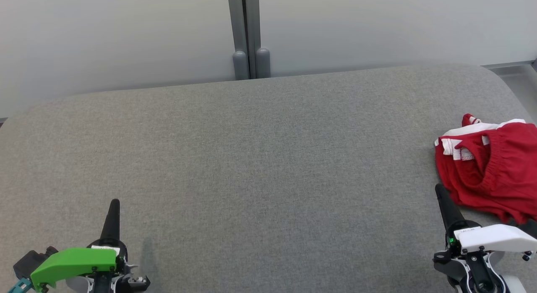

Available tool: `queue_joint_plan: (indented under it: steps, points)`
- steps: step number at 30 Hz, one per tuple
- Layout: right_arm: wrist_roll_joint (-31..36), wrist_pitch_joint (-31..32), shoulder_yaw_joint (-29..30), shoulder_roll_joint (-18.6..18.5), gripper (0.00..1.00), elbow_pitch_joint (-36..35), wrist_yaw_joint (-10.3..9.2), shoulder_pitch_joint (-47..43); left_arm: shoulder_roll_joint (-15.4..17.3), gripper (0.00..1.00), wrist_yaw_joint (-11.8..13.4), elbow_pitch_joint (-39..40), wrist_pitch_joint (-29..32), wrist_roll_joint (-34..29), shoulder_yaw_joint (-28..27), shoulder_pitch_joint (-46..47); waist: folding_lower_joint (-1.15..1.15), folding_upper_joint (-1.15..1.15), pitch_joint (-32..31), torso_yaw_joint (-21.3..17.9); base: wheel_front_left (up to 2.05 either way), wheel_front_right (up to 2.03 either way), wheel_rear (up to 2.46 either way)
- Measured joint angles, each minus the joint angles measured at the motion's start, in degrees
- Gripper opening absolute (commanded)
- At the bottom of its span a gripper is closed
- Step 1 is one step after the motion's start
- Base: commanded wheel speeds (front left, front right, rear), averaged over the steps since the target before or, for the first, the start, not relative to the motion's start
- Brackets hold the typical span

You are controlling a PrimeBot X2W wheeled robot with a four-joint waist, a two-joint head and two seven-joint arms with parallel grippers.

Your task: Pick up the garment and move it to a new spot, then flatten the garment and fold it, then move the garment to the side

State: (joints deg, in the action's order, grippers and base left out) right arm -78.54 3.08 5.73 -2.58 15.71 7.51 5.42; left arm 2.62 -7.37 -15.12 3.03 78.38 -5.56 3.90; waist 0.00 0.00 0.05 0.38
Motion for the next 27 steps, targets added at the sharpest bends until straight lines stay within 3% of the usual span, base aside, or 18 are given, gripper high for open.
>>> queue_joint_plan:
  steps: [27]
  points:
    - [-11.5, 3.0, 0.6, -0.1, 0.00, -1.4, -0.02, 0.5, 0.0, 0.00, 0.0, 0.9, 3.0, 11.7, -0.8, 1.5, 0.00, 0.00, 0.1, -0.3, 0.00, 0.00, 0.00]
